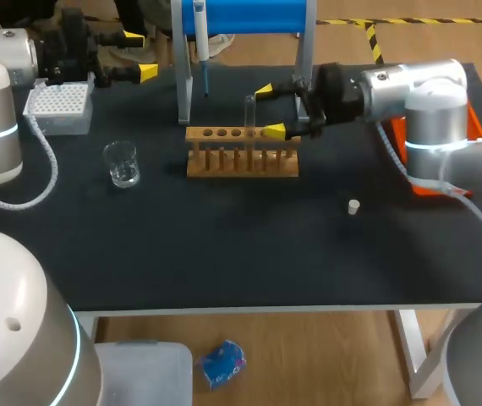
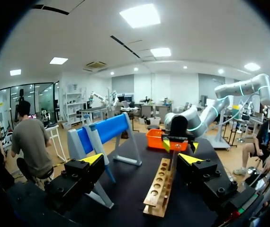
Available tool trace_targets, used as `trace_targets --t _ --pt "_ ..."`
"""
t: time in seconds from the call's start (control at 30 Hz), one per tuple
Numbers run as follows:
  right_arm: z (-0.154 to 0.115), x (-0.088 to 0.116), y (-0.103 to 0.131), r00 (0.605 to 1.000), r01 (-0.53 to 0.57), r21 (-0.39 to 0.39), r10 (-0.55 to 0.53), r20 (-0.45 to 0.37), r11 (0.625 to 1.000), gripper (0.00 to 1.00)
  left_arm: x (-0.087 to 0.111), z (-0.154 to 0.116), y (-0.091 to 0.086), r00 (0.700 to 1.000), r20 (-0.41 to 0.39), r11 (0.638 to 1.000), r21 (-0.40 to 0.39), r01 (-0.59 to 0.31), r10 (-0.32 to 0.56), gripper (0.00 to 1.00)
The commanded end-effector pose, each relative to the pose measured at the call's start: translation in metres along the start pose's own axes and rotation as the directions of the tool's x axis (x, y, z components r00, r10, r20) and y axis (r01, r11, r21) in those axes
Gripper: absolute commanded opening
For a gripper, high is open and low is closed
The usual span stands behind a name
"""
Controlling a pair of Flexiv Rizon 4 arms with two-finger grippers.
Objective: Invert the test tube, pick up the pipette, mount the tip to pipette, aspirate from beaker and dispense into the tube, eject the tip, return the pipette, and cap with the stopper.
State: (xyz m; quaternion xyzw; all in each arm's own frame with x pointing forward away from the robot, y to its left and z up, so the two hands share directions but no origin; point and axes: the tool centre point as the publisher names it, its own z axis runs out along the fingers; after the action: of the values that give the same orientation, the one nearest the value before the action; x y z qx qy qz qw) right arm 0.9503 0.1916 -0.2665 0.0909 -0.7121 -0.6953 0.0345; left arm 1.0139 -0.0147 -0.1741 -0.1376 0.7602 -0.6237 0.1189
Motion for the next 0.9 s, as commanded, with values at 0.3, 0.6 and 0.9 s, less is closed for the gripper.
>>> trace_targets --t 0.3,0.6,0.9 --pt "0.007 -0.007 0.0 0.999 -0.01 -0.02 0.01 0.04 1.0 1.0 0.015 -0.003 0.011 1.0 0.022 0.999 -0.046 0.012 -0.011 1.0" --pt "0.003 -0.01 0.003 0.998 -0.002 -0.031 0.004 0.056 1.0 1.0 0.048 0.001 0.02 0.993 0.112 0.996 -0.079 0.034 -0.025 1.0" --pt "0.006 -0.007 -0.001 0.997 -0.054 -0.029 0.056 0.044 0.998 1.0 0.083 0.004 0.033 0.987 0.151 0.994 -0.08 0.075 -0.062 1.0"
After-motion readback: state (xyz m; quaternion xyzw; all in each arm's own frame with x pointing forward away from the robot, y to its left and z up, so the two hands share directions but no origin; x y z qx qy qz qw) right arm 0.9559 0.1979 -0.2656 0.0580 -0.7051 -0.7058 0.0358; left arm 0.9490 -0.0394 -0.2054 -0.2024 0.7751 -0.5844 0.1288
